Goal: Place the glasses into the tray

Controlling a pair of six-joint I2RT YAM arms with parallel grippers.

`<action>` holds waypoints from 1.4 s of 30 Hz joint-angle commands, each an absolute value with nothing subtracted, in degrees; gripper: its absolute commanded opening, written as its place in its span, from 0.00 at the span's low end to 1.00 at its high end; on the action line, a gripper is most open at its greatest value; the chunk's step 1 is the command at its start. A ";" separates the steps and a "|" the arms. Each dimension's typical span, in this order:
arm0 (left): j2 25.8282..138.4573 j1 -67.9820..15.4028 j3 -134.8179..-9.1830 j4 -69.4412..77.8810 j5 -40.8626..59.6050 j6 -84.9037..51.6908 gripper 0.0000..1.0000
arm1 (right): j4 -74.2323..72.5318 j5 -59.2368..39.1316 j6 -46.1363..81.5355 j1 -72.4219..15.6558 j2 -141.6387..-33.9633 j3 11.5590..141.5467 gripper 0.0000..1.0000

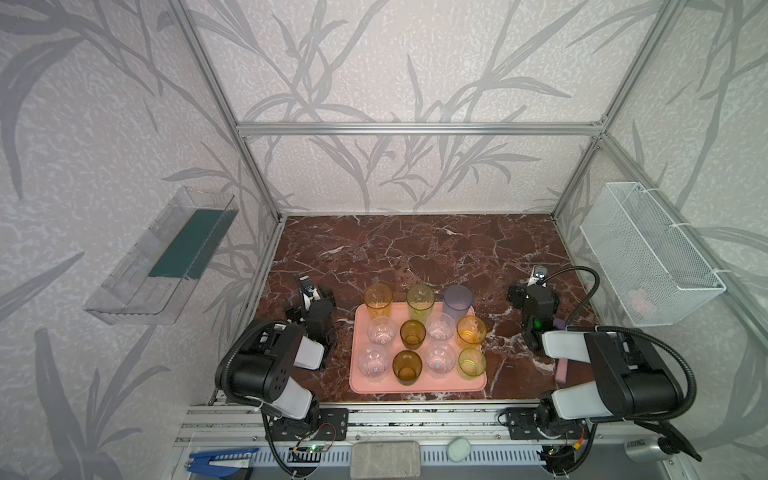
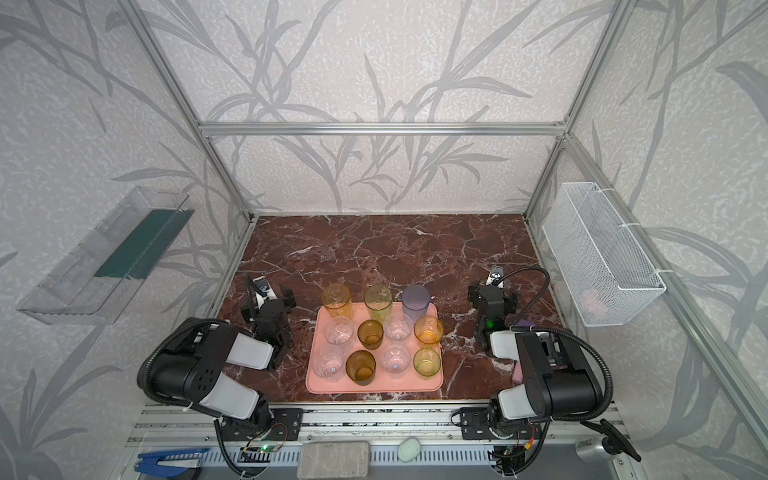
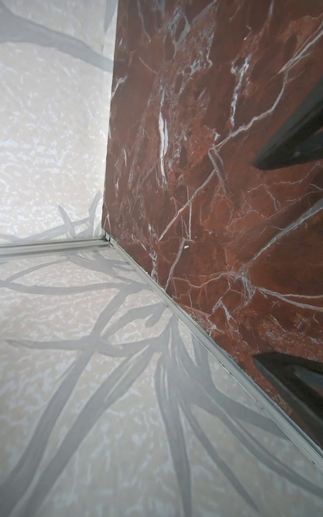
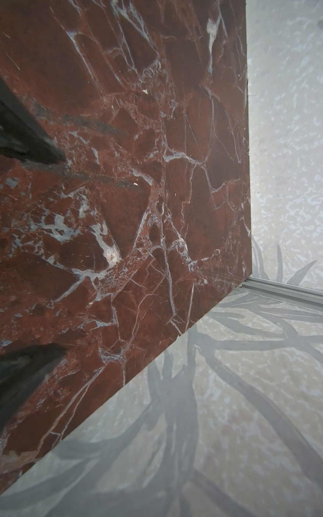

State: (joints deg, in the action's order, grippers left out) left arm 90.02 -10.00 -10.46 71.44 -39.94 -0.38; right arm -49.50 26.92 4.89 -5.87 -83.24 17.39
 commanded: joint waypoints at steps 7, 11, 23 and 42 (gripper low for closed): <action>91.08 -10.89 -11.61 80.86 -38.97 4.22 0.99 | -56.48 24.91 4.99 -5.54 -83.48 16.88 0.99; 92.50 -11.99 -12.56 80.77 -36.69 7.01 0.99 | -55.37 17.36 1.18 -5.88 -85.58 19.05 0.99; 88.64 -8.17 -16.70 65.59 -28.63 3.00 0.99 | -55.47 12.29 -1.53 -6.94 -89.61 20.69 0.99; 91.67 -4.87 -18.91 62.85 -24.81 0.00 0.99 | -58.62 10.81 -2.81 -7.05 -91.10 20.30 0.99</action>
